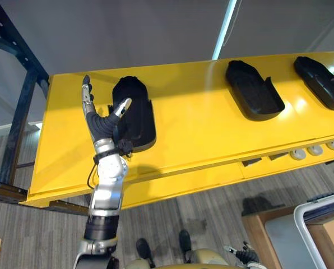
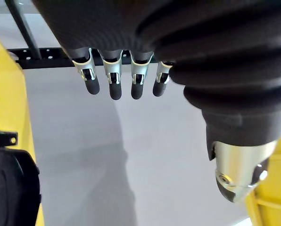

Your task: Walk over and take plastic housings, then place them on the shelf

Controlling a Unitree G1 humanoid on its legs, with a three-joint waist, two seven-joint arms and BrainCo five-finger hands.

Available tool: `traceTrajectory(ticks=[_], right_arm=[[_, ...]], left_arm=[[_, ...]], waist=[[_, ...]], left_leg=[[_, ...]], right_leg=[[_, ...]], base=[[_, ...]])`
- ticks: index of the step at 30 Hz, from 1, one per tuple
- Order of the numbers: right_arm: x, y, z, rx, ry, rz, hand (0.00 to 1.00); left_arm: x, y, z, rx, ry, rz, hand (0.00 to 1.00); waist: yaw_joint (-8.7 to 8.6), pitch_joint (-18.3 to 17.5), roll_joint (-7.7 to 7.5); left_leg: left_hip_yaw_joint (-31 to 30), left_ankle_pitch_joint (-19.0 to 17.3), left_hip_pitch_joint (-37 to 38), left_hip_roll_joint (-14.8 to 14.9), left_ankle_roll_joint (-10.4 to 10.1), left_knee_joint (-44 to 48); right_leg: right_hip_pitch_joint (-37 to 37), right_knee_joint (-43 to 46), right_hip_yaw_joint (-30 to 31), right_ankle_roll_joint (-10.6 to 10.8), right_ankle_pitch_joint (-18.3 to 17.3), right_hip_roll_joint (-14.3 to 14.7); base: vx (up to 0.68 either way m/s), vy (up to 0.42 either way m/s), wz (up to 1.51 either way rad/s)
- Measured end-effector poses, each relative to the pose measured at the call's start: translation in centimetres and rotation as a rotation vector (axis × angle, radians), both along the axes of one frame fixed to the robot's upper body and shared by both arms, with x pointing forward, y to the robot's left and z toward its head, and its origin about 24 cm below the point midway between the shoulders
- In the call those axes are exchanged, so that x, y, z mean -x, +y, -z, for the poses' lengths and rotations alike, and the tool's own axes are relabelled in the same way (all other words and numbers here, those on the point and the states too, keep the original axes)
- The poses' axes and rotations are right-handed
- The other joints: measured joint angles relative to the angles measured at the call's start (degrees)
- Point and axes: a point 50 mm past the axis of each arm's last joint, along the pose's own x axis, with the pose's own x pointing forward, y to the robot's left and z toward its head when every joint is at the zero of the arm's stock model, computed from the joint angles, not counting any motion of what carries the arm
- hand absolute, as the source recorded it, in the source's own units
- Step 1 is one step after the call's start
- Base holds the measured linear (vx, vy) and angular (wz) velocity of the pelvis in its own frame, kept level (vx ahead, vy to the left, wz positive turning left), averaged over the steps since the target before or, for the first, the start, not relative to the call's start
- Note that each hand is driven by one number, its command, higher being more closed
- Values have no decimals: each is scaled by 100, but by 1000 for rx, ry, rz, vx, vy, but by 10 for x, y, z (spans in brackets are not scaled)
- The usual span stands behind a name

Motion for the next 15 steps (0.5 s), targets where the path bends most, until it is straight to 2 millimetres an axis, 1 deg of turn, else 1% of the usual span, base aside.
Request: traceTrajectory(ticks=[1, 2, 5, 7, 8, 11, 15], right_arm=[[0, 0, 0, 1, 0, 0, 0], [2, -1, 0, 4, 3, -1, 0], [3, -2, 0, 8, 7, -9, 0], [4, -2, 0, 9, 8, -10, 0], [4, -2, 0, 9, 9, -10, 0], [3, -2, 0, 12, 10, -21, 0], [2, -2, 0, 12, 9, -22, 0]], left_arm=[[4, 0, 4, -12, 15, -1, 100], [11, -3, 14, -40, 59, 13, 100], [24, -3, 35, -118, 163, 23, 100], [28, -3, 42, -153, 206, 34, 100], [27, -4, 44, -157, 212, 39, 100], [24, -8, 57, -179, 274, 70, 100], [21, -11, 87, -214, 414, 99, 100]], waist=[[21, 0, 1], [94, 1, 3], [159, 0, 3], [191, -1, 1], [199, -1, 1], [227, -7, -7], [222, -15, -4]], left_leg=[[7, -23, 21, 1, -19, -1], [40, -31, 62, 5, -25, -4], [97, -31, 88, 5, -26, -5], [110, -31, 80, 1, -26, -6], [109, -31, 73, -1, -26, -6], [108, -31, 73, -8, -26, -6], [112, 11, 151, -28, -1, 1]], right_leg=[[23, -1, 0, 17, -19, -1], [56, 1, 2, 76, -65, -3], [51, 0, -14, 101, -99, -13], [46, 2, -27, 103, -98, -23], [46, 4, -33, 103, -97, -27], [53, 13, -40, 79, -80, -38], [98, 14, -47, 94, -90, -52]], base=[[-35, 0, -1], [0, 0, 0], [9, -2, 3], [0, 0, 0], [0, 0, 0], [23, 3, 0], [57, 2, 0]])
